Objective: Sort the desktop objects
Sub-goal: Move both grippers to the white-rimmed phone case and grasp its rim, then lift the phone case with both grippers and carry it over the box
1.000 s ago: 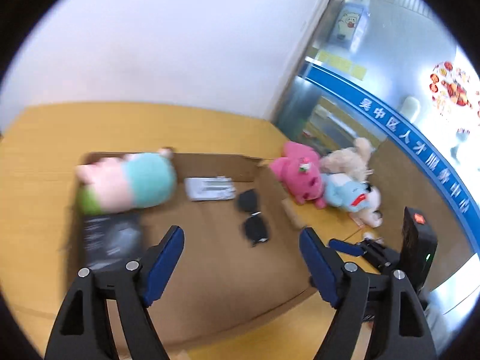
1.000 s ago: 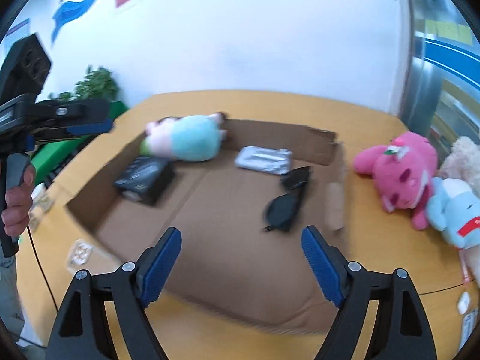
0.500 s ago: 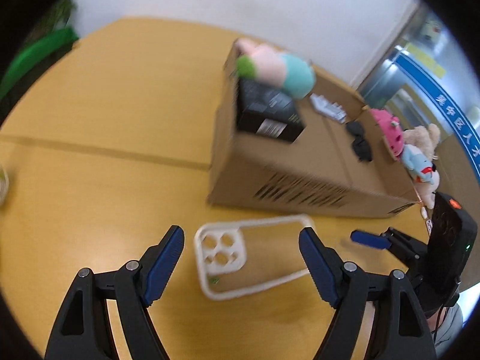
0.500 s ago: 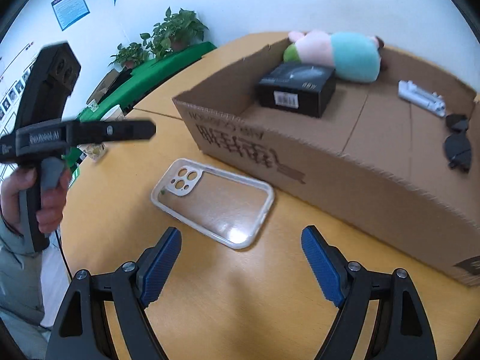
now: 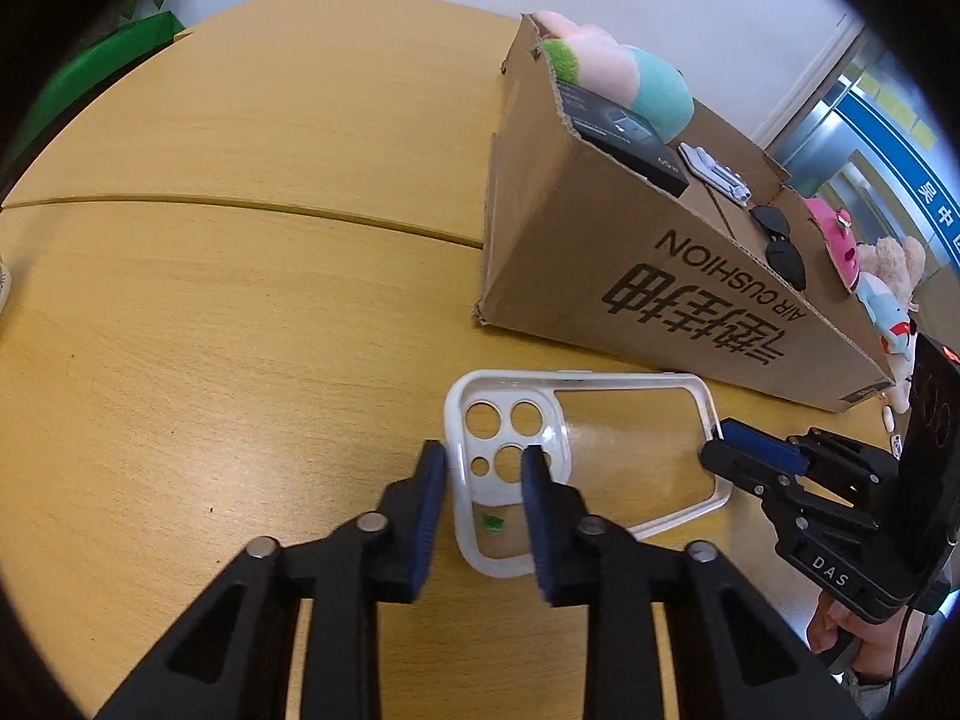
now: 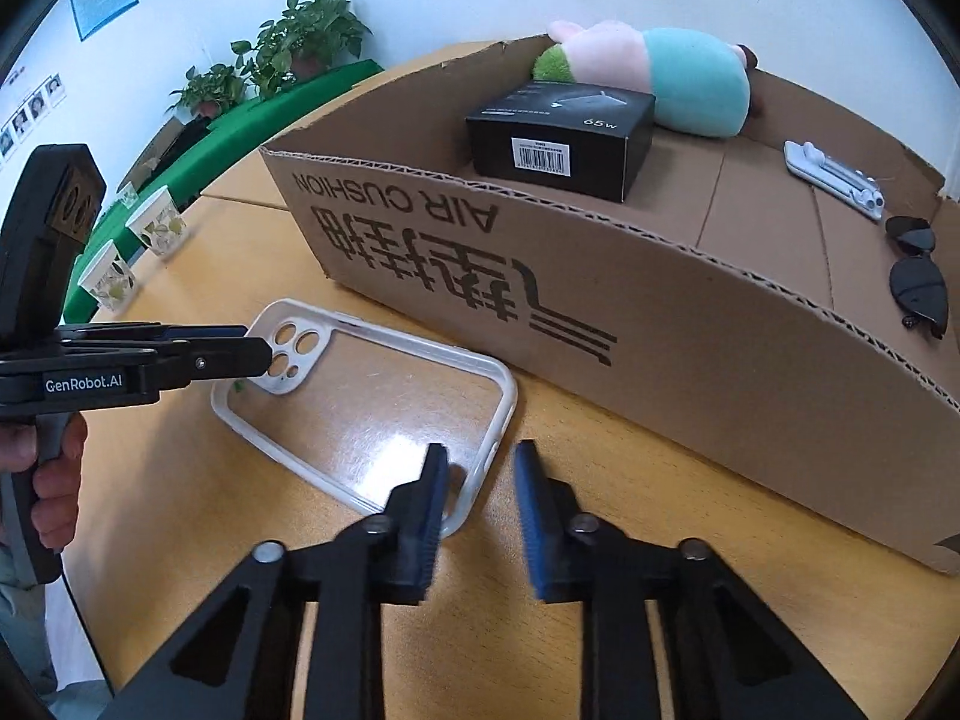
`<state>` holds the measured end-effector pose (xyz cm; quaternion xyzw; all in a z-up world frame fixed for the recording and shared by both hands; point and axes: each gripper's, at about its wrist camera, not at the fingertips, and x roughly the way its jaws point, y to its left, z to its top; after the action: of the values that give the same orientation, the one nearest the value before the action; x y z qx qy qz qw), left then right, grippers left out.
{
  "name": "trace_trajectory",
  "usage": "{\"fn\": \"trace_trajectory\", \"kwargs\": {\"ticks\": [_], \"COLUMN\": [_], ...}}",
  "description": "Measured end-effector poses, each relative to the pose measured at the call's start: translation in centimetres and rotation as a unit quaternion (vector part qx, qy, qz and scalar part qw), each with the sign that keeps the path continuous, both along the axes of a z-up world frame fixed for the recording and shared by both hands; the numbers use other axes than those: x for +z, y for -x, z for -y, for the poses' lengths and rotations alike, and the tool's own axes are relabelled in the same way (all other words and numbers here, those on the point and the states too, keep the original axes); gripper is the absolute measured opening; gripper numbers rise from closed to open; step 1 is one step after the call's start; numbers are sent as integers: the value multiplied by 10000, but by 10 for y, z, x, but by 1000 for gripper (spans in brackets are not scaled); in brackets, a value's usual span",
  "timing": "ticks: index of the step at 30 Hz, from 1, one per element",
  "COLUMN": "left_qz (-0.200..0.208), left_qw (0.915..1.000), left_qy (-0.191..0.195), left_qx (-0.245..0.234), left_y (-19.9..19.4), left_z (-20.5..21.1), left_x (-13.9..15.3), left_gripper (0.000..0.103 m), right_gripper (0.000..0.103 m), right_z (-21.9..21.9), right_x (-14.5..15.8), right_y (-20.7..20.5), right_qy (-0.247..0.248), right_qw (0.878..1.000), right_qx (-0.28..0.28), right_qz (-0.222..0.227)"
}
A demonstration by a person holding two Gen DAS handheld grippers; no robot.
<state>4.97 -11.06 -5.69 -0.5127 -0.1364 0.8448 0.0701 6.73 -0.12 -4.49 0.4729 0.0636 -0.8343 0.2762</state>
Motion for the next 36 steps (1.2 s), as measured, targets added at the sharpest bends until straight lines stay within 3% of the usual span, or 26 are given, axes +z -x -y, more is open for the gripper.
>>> {"fn": "trace_trajectory", "kwargs": {"ticks": [5, 10, 15, 21, 26, 31, 36], "left_qz": [-49, -86, -80, -35, -57, -435, -1174], "left_qw": [9999, 9999, 9997, 9972, 9953, 9932, 9855], "left_qy": [133, 80, -21, -89, -75, 4, -43], "left_qx": [22, 23, -238, -736, -959, -1076, -1221], "left_y": [-5, -14, -17, -14, -14, -16, -3], "left_z": [2, -3, -34, -84, -108, -121, -138], "left_x": [-1, 3, 6, 0, 4, 31, 89], "left_gripper": [12, 10, 10, 8, 8, 8, 8], "right_gripper": [10, 9, 9, 9, 9, 9, 10], "right_z": [-2, -15, -40, -104, -130, -147, -161], "right_x": [-1, 2, 16, 5, 2, 27, 78], "right_y": [-3, -9, -27, -34, -43, -52, -55], "right_qy": [56, 170, 156, 251, 214, 409, 500], "right_qw": [9999, 9998, 9990, 9952, 9923, 9884, 9812], "right_qx": [-59, -117, -321, -945, -1222, -1412, -1569], "right_qz": [-83, -64, -266, -18, 46, -372, -1011]}}
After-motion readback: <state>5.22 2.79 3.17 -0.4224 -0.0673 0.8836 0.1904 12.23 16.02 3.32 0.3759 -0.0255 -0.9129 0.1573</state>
